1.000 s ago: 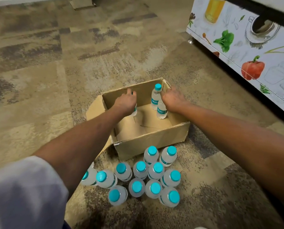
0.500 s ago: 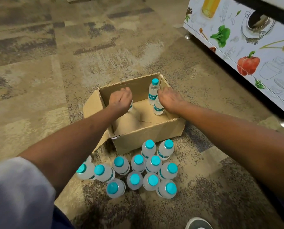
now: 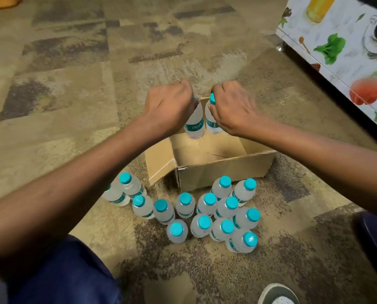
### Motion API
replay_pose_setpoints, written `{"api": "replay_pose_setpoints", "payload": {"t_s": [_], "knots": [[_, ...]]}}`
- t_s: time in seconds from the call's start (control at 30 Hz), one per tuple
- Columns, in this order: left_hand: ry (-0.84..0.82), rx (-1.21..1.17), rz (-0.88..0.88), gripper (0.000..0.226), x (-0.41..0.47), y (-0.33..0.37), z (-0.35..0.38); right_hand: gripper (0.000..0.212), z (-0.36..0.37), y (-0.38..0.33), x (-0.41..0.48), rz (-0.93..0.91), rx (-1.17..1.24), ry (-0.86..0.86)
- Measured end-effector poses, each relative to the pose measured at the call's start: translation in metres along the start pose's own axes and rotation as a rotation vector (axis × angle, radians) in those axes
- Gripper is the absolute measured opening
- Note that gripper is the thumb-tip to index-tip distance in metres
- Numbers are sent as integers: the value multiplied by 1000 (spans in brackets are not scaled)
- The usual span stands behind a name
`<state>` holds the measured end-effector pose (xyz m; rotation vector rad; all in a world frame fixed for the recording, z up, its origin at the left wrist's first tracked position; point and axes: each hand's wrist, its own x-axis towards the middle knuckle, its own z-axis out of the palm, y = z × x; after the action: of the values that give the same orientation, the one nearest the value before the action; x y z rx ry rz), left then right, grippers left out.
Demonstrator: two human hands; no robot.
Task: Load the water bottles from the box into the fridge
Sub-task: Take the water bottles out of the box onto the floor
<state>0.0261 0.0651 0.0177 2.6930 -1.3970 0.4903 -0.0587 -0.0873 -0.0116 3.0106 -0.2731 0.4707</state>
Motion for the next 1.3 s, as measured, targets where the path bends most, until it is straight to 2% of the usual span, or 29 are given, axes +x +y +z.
{"api": "replay_pose_setpoints", "payload": {"t_s": [0.23, 0.4, 0.6, 0.77, 0.83, 1.03, 1.3], "knots": [[-31, -2, -97, 38, -31, -37, -41, 33, -33, -64, 3, -116, 129, 64], [-120, -25, -106, 40, -59, -65, -61, 32, -40, -101, 4, -181, 248, 27], [-360, -7, -130, 31, -103, -95, -84, 34, -42, -153, -4, -308, 310, -64], [-696, -61, -122, 21, -131, -116, -82, 33, -40, -191, -13, -384, 343, -147], [-778, -79, -121, 20, -139, -121, -73, 33, -36, -204, -19, -400, 352, -181], [-960, -137, -155, 31, -165, -132, -46, 32, -33, -230, -25, -467, 381, -199], [-1030, -166, -175, 29, -177, -140, -28, 31, -18, -238, -36, -526, 421, -214]]}}
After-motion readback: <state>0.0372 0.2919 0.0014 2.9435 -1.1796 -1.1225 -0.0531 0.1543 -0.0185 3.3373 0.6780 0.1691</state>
